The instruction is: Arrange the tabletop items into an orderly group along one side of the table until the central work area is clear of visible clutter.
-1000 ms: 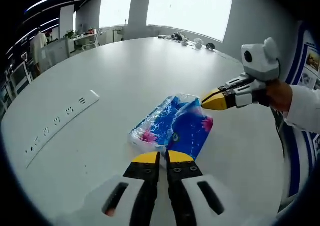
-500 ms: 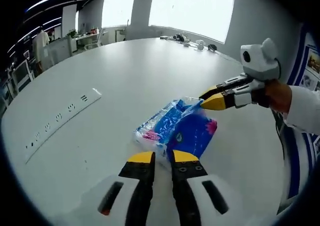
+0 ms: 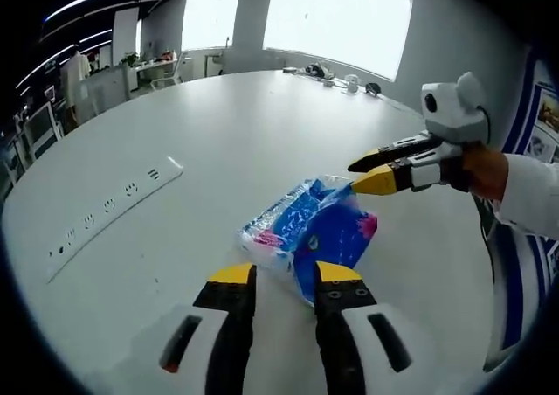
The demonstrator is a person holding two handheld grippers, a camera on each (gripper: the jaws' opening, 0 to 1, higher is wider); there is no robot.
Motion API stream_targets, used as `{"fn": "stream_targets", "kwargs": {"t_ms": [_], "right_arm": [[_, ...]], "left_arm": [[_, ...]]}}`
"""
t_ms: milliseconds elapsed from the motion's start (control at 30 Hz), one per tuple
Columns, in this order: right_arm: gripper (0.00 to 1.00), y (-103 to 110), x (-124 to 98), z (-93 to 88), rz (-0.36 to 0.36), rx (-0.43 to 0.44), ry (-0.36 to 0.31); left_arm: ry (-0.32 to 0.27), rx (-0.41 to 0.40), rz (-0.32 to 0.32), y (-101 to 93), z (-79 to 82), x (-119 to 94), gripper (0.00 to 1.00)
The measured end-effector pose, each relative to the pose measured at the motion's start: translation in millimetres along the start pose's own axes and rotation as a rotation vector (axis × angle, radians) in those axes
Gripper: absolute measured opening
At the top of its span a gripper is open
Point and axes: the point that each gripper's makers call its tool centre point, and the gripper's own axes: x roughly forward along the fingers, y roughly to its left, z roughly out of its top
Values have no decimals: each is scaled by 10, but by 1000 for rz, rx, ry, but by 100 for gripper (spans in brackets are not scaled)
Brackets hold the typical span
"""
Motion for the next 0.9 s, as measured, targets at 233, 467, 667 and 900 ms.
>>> {"fn": "stream_targets", "kwargs": {"t_ms": [233, 467, 667, 900], "right_arm": [[35, 11, -26, 25, -4, 17, -7], [39, 45, -69, 78, -5, 19, -20], [44, 103, -120, 114, -8, 21, -26], [48, 157, -185, 171, -17, 25, -37]], "left_arm": [[-7, -5, 4, 12, 15, -45, 32], [-11, 6, 6, 19, 32, -108, 42], [-21, -4, 14, 55, 55, -207, 49], [-34, -8, 23, 92, 81, -344, 54]]}}
